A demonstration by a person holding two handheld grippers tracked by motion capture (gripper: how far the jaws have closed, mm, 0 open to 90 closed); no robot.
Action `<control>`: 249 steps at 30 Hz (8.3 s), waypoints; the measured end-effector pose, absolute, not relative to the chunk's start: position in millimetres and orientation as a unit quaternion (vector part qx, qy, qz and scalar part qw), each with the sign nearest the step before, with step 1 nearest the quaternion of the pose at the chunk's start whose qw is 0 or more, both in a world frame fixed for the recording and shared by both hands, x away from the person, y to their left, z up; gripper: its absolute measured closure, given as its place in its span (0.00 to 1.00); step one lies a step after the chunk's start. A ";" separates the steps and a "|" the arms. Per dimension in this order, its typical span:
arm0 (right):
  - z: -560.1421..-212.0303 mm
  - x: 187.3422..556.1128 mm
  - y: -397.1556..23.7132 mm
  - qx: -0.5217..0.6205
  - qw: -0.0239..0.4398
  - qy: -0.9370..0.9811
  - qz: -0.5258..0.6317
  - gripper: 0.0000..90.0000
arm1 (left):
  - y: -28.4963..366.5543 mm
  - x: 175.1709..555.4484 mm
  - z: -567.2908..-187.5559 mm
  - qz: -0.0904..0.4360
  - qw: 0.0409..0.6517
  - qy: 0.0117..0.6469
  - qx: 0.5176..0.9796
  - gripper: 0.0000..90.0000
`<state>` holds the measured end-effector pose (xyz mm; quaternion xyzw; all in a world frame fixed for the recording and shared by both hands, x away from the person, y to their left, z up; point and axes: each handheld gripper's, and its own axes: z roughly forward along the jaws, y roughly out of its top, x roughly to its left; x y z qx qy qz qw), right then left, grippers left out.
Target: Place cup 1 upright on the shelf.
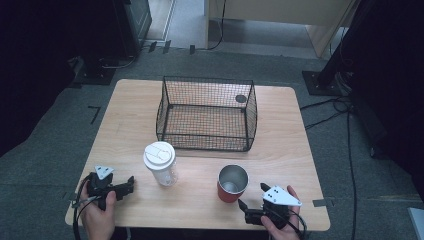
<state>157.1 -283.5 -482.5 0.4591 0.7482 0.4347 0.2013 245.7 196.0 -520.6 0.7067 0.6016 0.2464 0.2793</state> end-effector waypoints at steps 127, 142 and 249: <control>-412.2 325.8 -215.3 0.413 0.433 0.529 0.602 0.08 | 196.0 245.7 -520.6 0.247 0.280 0.602 0.706 0.00; -426.9 353.0 -213.3 0.442 0.437 0.538 0.570 0.08 | 196.0 245.7 -520.5 0.245 0.280 0.598 0.710 0.00; -426.4 346.0 -200.6 0.454 0.434 0.577 0.522 0.00 | 196.0 245.8 -520.4 0.245 0.280 0.598 0.710 0.00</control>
